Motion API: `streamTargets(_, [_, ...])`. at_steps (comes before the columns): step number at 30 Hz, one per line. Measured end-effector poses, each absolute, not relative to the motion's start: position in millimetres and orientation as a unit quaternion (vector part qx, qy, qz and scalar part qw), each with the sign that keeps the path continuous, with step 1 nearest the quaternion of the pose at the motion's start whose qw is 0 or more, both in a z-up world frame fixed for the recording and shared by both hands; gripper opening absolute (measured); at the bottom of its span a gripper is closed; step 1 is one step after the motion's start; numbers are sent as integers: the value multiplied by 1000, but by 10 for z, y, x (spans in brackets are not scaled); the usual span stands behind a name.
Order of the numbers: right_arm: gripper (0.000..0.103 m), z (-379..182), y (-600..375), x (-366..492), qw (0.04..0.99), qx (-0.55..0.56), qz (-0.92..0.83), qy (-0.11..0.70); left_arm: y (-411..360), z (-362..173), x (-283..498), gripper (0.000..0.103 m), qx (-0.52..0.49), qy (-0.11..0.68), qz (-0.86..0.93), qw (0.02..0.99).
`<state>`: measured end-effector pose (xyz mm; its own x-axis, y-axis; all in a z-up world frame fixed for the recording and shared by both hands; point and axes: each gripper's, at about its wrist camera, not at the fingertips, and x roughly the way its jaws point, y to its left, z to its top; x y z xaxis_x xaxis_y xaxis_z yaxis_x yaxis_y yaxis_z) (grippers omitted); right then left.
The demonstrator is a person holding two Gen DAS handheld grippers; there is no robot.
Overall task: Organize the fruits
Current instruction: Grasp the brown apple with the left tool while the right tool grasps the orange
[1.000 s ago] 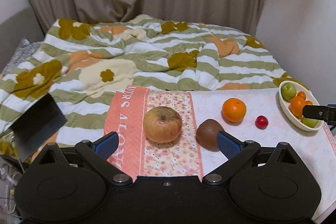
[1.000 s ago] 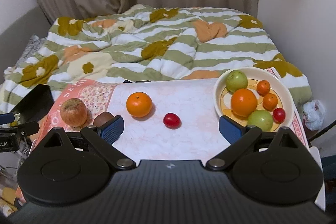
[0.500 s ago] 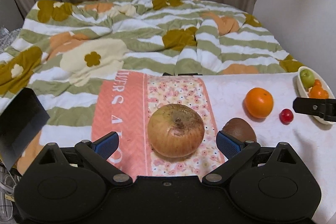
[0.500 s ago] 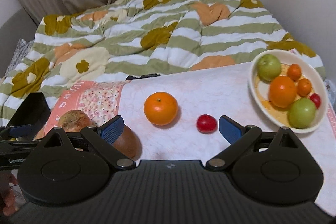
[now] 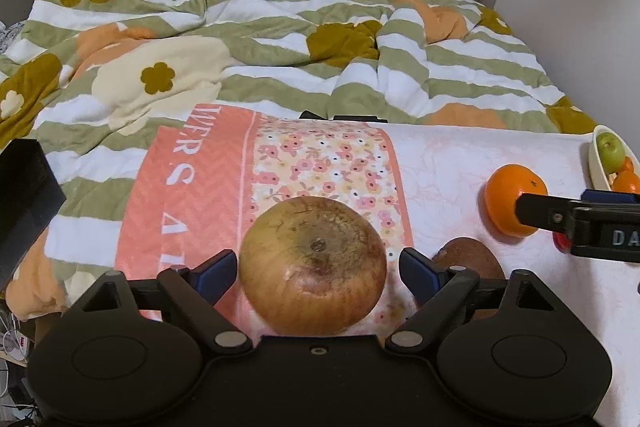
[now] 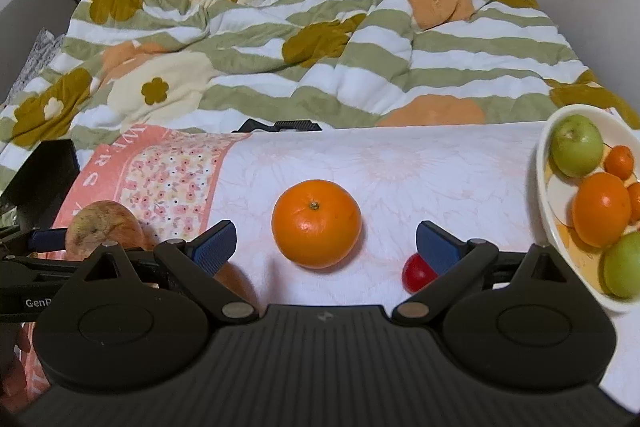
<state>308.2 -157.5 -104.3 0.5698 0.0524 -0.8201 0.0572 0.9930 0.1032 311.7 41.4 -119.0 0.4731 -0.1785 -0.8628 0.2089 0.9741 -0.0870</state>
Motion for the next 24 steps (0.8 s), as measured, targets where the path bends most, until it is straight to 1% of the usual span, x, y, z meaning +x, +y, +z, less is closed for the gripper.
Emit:
streamTargets(3, [103, -1104, -1557, 3146, 882, 48, 6, 469, 371, -1233, 3142, 84, 25, 506, -104, 856])
streamTargets(4, [103, -1125, -1553, 3163, 881, 46, 8, 471, 365, -1242, 3146, 79, 29, 506, -98, 856])
streamTargets(12, [103, -1236, -1497, 3275, 879, 23, 32, 475, 317, -1251, 3098, 79, 45, 495, -85, 863])
streamTargets(17, [103, -1283, -1487, 3316, 877, 16, 42, 478, 353, -1243, 3077, 79, 32, 499, -83, 862])
streamTargets(20, [95, -1323, -1476, 3337, 874, 14, 51, 483, 348, -1239, 3047, 79, 36, 495, -84, 864])
streamTargets(24, [90, -1346, -1446, 3345, 874, 10, 57, 482, 353, -1227, 2993, 79, 38, 492, -88, 866])
